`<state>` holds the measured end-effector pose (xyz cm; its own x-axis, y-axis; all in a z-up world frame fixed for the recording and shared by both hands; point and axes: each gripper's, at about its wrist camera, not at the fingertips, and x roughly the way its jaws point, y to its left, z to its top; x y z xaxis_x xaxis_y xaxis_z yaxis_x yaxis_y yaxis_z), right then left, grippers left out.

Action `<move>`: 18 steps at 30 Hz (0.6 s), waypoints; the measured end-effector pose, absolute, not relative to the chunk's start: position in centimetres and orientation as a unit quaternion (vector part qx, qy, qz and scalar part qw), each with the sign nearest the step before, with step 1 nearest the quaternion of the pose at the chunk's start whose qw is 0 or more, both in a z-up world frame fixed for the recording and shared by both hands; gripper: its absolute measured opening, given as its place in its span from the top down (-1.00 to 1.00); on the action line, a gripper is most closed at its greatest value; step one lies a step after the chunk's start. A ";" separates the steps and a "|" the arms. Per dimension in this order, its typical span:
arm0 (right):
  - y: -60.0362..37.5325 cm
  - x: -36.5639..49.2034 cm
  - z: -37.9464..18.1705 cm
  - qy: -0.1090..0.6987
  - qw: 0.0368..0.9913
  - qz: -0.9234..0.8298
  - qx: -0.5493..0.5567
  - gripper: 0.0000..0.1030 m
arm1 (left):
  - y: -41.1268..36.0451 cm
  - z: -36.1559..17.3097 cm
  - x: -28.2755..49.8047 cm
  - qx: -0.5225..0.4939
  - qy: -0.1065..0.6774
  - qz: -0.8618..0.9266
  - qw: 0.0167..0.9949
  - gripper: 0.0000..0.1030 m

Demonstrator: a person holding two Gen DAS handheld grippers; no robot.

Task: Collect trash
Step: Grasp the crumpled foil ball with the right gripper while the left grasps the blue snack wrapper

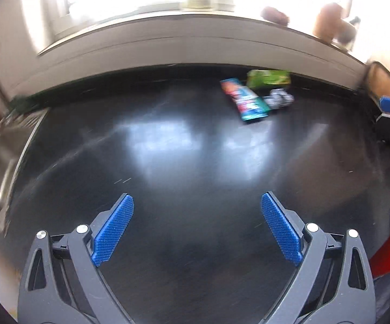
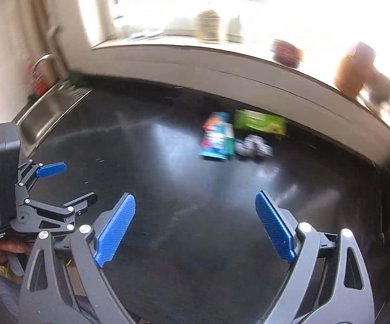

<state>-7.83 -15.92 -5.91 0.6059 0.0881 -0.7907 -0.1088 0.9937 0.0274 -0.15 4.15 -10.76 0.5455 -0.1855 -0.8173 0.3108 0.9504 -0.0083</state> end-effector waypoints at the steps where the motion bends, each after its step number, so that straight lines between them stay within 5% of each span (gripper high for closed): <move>1: -16.7 -8.1 -6.1 0.440 0.897 0.049 -0.010 -0.70 | 3.5 -10.9 0.2 0.074 0.456 -0.146 0.875 -0.80; 18: -23.3 -2.7 -9.1 0.451 0.892 0.032 0.010 -0.70 | -6.8 -13.6 11.6 0.074 0.494 -0.130 0.857 -0.80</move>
